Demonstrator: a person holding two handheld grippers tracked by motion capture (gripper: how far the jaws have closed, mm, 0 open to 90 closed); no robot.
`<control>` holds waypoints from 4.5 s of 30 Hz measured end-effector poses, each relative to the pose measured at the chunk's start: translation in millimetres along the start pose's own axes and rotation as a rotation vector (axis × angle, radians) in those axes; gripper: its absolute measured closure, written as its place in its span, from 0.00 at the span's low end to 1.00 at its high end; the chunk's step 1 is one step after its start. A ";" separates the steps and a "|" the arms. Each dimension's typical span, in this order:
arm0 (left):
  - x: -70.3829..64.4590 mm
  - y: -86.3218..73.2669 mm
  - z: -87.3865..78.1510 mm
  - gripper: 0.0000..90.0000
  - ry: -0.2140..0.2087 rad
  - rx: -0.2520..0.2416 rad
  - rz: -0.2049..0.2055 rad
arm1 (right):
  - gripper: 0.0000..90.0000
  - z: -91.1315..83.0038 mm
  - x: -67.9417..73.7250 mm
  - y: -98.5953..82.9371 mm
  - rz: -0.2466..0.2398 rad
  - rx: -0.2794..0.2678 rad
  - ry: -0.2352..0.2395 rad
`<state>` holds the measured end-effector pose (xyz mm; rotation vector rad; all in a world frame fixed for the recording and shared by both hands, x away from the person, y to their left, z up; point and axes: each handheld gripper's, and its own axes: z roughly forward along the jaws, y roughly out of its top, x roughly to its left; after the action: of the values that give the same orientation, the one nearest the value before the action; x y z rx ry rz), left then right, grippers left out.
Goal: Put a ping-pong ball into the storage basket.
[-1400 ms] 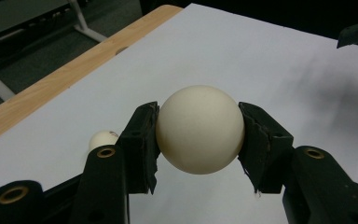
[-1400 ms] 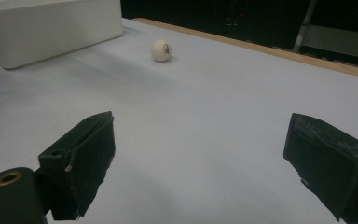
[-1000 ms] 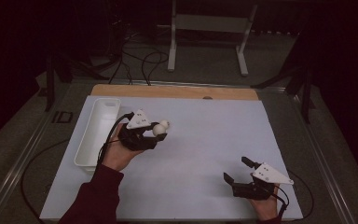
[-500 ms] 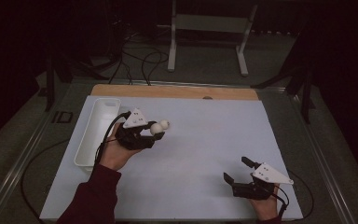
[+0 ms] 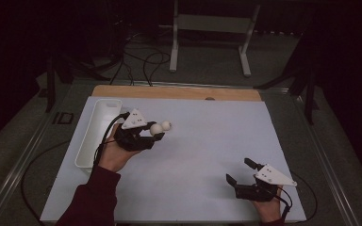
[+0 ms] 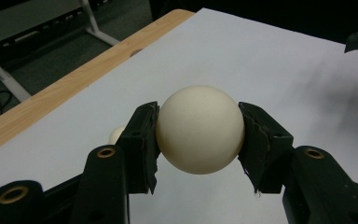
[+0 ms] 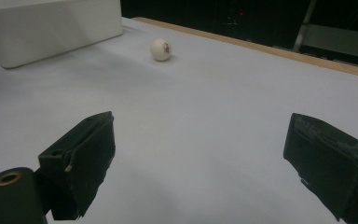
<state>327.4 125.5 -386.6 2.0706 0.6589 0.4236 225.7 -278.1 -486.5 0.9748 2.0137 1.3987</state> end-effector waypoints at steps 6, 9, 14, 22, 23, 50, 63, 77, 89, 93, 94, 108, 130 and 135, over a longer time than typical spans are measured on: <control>1.0 -0.1 -2.9 0.57 0.005 -0.005 -0.002 | 0.10 -0.1 -0.3 0.0 -0.001 -0.001 -0.001; 1.9 -0.1 -4.8 0.57 0.008 -0.004 0.000 | 0.10 -0.1 -0.4 0.0 -0.002 -0.002 -0.001; 3.3 -0.7 -7.2 0.57 0.012 -0.007 -0.005 | 0.10 -0.4 -0.5 0.1 -0.001 -0.002 -0.002; 5.6 -2.0 -10.6 0.57 0.020 -0.008 -0.007 | 0.10 -0.4 -0.5 0.1 -0.001 -0.002 -0.003; 5.8 -2.2 -11.1 0.57 0.020 -0.009 -0.009 | 0.10 -0.4 -0.4 0.1 -0.001 -0.002 -0.003; 10.7 -6.0 -21.2 0.57 0.028 -0.011 -0.008 | 0.10 0.3 0.2 -0.1 -0.001 0.002 -0.002; 15.5 -7.6 -27.4 0.57 0.040 -0.023 -0.021 | 0.10 0.4 -0.2 -0.2 0.000 0.002 -0.004; 18.9 -11.1 -31.8 0.57 0.048 -0.022 -0.029 | 0.10 0.2 -0.5 -0.2 -0.002 0.001 -0.005; 22.6 -14.7 -36.7 0.57 0.060 -0.022 -0.039 | 0.10 -0.1 -0.6 -0.1 -0.002 0.001 -0.005; 23.8 -16.2 -38.3 0.57 0.065 -0.022 -0.043 | 0.10 -0.3 -0.6 -0.1 0.000 -0.001 -0.005; 24.4 -16.8 -39.1 0.57 0.065 -0.023 -0.043 | 0.10 -0.3 -0.6 -0.1 -0.001 0.000 -0.005; 28.8 -20.3 -45.1 0.57 0.076 -0.017 -0.047 | 0.10 -0.4 -0.6 0.0 -0.001 -0.001 -0.006; 36.9 -27.9 -55.9 0.57 0.099 -0.015 -0.063 | 0.10 0.2 -0.7 -0.1 -0.003 -0.002 -0.005; 38.1 -29.0 -57.8 0.57 0.105 -0.016 -0.065 | 0.10 0.2 -0.6 -0.2 -0.003 -0.001 -0.005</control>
<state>319.1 199.6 -377.9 2.0166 0.7810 0.5010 226.2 -278.5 -486.7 0.9733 2.0095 1.3947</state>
